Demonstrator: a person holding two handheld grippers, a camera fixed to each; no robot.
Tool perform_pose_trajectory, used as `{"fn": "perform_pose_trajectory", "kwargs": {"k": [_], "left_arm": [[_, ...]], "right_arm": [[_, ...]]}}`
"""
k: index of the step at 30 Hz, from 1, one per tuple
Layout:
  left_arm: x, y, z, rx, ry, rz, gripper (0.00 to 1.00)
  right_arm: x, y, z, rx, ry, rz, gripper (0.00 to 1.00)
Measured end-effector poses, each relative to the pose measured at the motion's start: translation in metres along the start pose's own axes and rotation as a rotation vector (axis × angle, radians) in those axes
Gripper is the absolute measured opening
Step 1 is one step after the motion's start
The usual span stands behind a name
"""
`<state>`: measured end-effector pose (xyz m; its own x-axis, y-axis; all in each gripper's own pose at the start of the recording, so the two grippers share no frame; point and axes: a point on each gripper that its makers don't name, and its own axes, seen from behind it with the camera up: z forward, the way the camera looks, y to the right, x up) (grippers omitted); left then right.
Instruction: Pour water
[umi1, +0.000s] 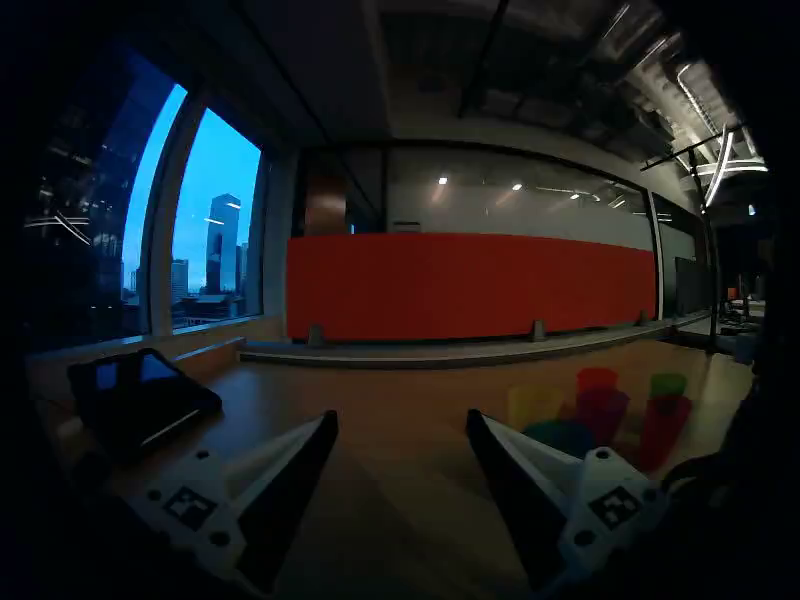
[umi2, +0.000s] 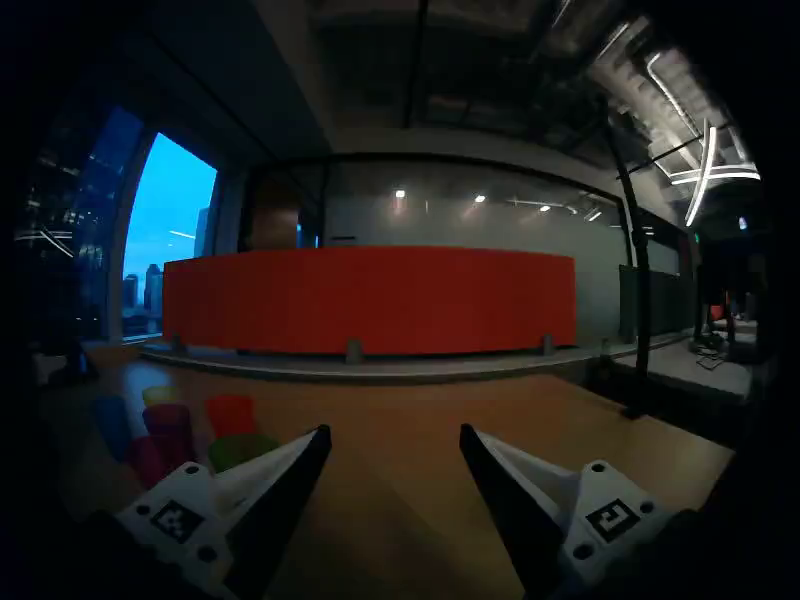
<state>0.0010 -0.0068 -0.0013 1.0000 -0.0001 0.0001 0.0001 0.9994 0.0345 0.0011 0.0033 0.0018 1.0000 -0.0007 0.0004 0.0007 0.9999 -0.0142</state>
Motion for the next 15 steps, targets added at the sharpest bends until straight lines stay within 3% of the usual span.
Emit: {"fn": "perform_pose_trajectory", "kwargs": {"k": [15], "left_arm": [[-0.0007,-0.0017,-0.0001,0.0,0.0,0.0,0.95]], "right_arm": [[-0.001,-0.0002,-0.0003,0.0,0.0,0.001,1.0]]}}
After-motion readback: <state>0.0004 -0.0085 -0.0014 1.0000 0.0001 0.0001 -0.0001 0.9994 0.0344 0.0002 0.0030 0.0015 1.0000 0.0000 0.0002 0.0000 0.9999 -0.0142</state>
